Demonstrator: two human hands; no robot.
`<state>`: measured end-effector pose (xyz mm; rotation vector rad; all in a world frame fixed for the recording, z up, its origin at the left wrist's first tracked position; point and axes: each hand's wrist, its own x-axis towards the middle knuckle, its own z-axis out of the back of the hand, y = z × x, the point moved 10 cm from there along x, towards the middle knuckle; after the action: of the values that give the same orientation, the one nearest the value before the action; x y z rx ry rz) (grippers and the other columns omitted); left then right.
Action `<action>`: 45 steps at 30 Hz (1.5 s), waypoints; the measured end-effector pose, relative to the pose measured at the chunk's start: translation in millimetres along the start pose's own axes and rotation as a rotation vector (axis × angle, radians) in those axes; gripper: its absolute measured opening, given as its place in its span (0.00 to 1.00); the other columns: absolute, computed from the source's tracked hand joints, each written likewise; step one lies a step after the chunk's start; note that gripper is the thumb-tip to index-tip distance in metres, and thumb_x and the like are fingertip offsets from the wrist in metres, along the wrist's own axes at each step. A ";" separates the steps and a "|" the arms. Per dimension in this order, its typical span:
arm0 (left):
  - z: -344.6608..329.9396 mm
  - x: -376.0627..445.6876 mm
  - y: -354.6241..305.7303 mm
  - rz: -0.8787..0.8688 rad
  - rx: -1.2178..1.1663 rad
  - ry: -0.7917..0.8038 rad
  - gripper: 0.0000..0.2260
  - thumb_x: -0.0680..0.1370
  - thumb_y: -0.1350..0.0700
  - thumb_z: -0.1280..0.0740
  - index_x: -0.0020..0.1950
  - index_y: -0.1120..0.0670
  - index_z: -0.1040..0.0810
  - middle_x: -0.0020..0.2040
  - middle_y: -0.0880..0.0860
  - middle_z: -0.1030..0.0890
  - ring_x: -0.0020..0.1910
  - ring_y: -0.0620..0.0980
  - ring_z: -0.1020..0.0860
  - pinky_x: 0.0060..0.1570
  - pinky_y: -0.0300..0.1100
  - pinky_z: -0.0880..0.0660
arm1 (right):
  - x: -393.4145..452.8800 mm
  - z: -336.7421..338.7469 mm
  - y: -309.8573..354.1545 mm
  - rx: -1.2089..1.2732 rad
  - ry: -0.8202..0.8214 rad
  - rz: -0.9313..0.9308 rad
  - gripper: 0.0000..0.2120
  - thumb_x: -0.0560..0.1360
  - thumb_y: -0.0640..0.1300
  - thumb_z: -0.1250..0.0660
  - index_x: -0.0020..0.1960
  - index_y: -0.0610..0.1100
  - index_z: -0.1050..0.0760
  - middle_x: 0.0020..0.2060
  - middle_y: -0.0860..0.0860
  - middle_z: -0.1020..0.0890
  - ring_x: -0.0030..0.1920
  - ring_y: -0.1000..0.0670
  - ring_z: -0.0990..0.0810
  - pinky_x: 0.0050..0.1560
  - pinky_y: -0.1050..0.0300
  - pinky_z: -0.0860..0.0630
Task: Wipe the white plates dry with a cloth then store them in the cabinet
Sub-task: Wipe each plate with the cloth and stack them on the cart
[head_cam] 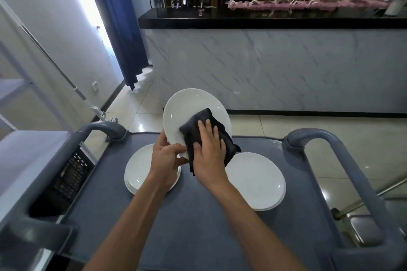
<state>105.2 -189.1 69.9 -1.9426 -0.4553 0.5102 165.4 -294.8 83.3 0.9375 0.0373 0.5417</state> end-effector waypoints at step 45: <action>-3.7 -0.1 16.1 0.118 0.095 0.124 0.26 0.60 0.67 0.36 0.58 0.56 0.21 0.49 0.55 0.16 0.46 0.57 0.20 0.38 0.51 0.22 | 11.8 79.5 -86.0 0.125 -0.292 -0.100 0.30 0.82 0.42 0.38 0.81 0.46 0.47 0.80 0.49 0.43 0.79 0.50 0.44 0.71 0.68 0.48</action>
<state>108.5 -198.4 56.6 -1.9039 -0.2343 0.4745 233.0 -389.8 66.9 1.1237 -0.1461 0.3084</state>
